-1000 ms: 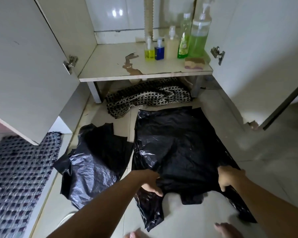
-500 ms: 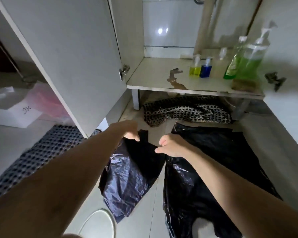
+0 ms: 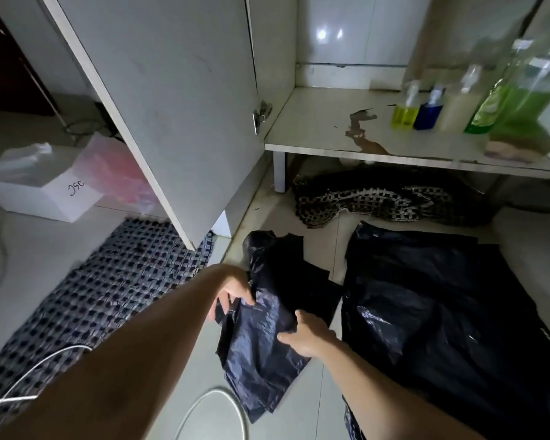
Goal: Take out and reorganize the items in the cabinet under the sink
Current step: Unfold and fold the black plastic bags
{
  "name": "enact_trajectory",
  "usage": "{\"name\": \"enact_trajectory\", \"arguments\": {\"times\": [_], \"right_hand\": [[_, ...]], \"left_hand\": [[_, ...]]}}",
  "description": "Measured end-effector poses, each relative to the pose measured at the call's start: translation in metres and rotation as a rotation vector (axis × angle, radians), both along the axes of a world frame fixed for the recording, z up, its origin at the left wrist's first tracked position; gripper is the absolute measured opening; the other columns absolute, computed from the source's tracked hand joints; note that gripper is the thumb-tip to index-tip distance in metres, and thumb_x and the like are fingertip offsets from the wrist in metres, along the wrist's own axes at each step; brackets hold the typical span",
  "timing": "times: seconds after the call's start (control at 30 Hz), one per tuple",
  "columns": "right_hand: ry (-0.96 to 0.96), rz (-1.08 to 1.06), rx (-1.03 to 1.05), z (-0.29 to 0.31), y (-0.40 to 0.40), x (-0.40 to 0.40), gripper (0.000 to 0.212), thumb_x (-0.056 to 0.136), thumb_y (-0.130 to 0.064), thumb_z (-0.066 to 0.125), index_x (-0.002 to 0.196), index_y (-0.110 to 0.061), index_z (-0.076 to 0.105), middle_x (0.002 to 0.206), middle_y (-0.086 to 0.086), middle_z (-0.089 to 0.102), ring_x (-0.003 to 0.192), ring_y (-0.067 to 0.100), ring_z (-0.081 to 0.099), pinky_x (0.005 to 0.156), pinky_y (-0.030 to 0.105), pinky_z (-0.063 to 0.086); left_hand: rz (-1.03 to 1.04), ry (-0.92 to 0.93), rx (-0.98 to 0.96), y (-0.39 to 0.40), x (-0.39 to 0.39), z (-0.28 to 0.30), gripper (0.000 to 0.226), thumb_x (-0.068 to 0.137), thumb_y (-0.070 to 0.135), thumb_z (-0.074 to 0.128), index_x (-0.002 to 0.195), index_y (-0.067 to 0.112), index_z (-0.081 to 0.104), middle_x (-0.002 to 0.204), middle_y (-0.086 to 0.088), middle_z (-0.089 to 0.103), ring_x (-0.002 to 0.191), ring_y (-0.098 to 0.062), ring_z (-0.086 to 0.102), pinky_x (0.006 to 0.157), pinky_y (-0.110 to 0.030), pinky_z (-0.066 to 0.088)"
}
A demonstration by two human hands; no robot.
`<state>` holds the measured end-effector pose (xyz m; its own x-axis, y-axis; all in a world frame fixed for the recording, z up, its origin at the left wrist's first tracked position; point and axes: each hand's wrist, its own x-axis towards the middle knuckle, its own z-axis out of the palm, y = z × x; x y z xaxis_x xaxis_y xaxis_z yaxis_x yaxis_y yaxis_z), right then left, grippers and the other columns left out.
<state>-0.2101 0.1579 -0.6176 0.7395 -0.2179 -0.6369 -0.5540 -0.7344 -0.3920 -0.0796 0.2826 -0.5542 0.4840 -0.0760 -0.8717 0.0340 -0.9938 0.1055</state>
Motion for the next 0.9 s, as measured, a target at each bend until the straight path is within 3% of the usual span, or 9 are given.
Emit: {"name": "enact_trajectory", "arguments": {"times": [0.07,0.1,0.17,0.27,0.33,0.43,0.6,0.77,0.9], "right_hand": [[-0.096,-0.029,-0.036,-0.001,0.003,0.002,0.024,0.093,-0.035,0.046,0.109,-0.021,0.057,0.117,0.007,0.058,0.121,0.028,0.05,0.094,0.036,0.035],[-0.155,-0.053,-0.052,0.001,0.003,0.002,0.019,0.093,-0.029,0.044,0.078,-0.024,0.055,0.091,0.003,0.058,0.107,0.028,0.055,0.085,0.034,0.035],[-0.267,-0.044,-0.097,0.005,0.004,0.003,0.038,0.091,-0.02,0.046,0.055,-0.017,0.036,0.063,-0.002,0.045,0.081,0.025,0.051,0.073,0.031,0.032],[-0.418,0.013,-0.124,0.021,0.001,0.006,0.027,0.085,-0.027,0.056,0.061,-0.014,0.053,0.074,0.004,0.064,0.079,0.028,0.058,0.073,0.03,0.042],[-0.482,0.036,-0.098,0.032,-0.002,0.008,0.018,0.083,-0.031,0.06,0.078,-0.015,0.066,0.086,0.005,0.07,0.085,0.025,0.063,0.078,0.03,0.046],[-0.607,0.025,-0.046,0.047,-0.006,0.008,0.021,0.081,-0.034,0.065,0.083,-0.013,0.068,0.079,0.003,0.067,0.074,0.019,0.057,0.07,0.025,0.041],[-0.695,0.035,0.064,0.085,-0.018,0.015,0.024,0.084,-0.033,0.067,0.076,-0.011,0.062,0.07,-0.002,0.055,0.065,0.013,0.05,0.057,0.021,0.033],[-0.679,0.072,0.061,0.14,-0.054,0.027,0.028,0.085,-0.034,0.066,0.066,-0.023,0.051,0.058,-0.009,0.045,0.052,0.004,0.041,0.049,0.017,0.03],[-0.652,0.125,-0.05,0.197,-0.092,0.03,0.018,0.085,-0.03,0.068,0.073,-0.021,0.057,0.064,-0.008,0.052,0.059,0.008,0.049,0.057,0.024,0.036]], "left_hand": [[-0.026,-0.011,-0.017,0.0,0.002,0.001,0.054,0.092,0.024,0.06,0.138,0.004,0.039,0.147,-0.024,0.036,0.123,-0.04,0.052,0.087,-0.061,0.05],[-0.043,-0.034,-0.03,0.001,0.003,0.005,0.054,0.091,0.022,0.062,0.137,0.003,0.041,0.143,-0.026,0.041,0.119,-0.04,0.055,0.083,-0.06,0.052],[-0.066,-0.069,-0.044,0.005,0.008,0.017,0.056,0.087,0.022,0.068,0.133,0.0,0.045,0.134,-0.027,0.051,0.111,-0.04,0.06,0.077,-0.056,0.055],[-0.11,-0.101,-0.047,0.01,0.011,0.045,0.056,0.084,0.021,0.072,0.129,-0.003,0.05,0.132,-0.025,0.054,0.111,-0.037,0.062,0.079,-0.053,0.054],[-0.146,-0.125,-0.04,0.011,0.013,0.068,0.057,0.08,0.021,0.076,0.126,-0.003,0.053,0.127,-0.024,0.056,0.106,-0.035,0.064,0.065,-0.043,0.056],[-0.17,-0.199,-0.044,0.007,0.018,0.101,0.05,0.073,0.024,0.082,0.11,-0.001,0.059,0.101,-0.016,0.06,0.072,-0.025,0.067,0.043,-0.026,0.049],[-0.172,-0.339,-0.124,-0.008,0.016,0.153,0.033,0.072,0.032,0.082,0.072,0.008,0.06,0.075,-0.006,0.061,0.054,-0.018,0.059,0.051,-0.028,0.048],[-0.091,-0.529,-0.335,-0.019,0.009,0.186,0.041,0.075,0.029,0.079,0.101,0.002,0.062,0.077,-0.006,0.059,0.08,-0.026,0.065,0.054,-0.027,0.048],[-0.081,-0.861,-0.569,-0.039,0.007,0.198,0.023,0.081,0.027,0.072,0.088,0.007,0.065,0.098,-0.012,0.062,0.095,-0.028,0.061,0.071,-0.032,0.052]]}}
